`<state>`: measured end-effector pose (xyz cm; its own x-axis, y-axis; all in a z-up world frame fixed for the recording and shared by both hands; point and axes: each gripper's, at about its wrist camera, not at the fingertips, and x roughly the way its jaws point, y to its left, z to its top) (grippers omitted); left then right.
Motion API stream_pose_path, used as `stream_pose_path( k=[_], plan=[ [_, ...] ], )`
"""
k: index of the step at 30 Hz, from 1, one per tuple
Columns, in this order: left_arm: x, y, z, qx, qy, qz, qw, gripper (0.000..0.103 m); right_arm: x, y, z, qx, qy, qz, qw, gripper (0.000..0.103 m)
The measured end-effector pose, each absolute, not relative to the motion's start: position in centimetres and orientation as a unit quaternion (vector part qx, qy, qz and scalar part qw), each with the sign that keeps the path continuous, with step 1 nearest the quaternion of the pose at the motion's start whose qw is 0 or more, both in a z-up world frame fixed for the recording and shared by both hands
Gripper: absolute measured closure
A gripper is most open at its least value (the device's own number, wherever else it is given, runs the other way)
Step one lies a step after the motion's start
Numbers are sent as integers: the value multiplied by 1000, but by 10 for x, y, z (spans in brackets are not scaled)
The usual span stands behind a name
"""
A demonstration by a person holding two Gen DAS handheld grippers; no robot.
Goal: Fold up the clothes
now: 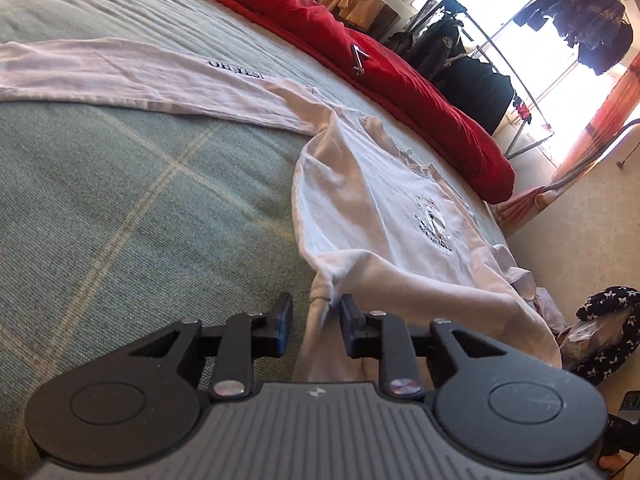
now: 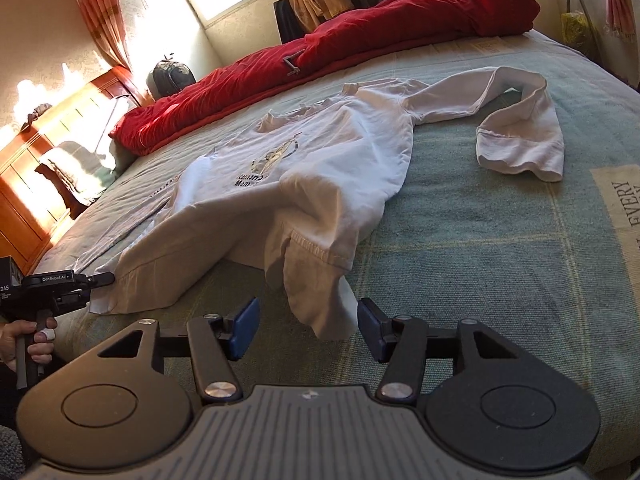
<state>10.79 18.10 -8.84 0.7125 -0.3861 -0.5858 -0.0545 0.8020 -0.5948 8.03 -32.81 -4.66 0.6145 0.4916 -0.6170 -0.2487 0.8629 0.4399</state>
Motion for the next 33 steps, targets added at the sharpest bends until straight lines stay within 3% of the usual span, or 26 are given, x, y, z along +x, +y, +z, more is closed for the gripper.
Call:
stream_pose_path(
  k=[6, 9, 10, 11, 16, 28, 30, 32, 33],
  plan=[
    [103, 181, -92, -310, 364, -99, 873, 70, 100, -323, -69, 197, 382, 199, 881, 44],
    [101, 176, -89, -291, 366, -93, 879, 79, 103, -325, -71, 218, 353, 179, 892, 47],
    [100, 174, -87, -283, 367, -90, 882, 88, 104, -326, -70, 222, 344, 173, 896, 61],
    [99, 172, -85, -276, 366, -91, 884, 100, 105, -327, -69, 225, 340, 171, 897, 85],
    [92, 166, -61, -249, 339, -104, 901, 103, 106, -327, -48, 212, 316, 173, 909, 94],
    [65, 178, 3, -264, 289, -114, 913, 103, 85, -344, 42, 147, 275, 203, 928, 96],
    [65, 183, -1, -265, 300, -95, 911, 102, 86, -345, 43, 130, 292, 204, 925, 89],
    [65, 188, -4, -266, 312, -77, 909, 102, 83, -342, 37, 110, 310, 200, 923, 67],
    [65, 191, -8, -267, 319, -66, 907, 102, 81, -341, 35, 100, 319, 197, 922, 62]
  ],
)
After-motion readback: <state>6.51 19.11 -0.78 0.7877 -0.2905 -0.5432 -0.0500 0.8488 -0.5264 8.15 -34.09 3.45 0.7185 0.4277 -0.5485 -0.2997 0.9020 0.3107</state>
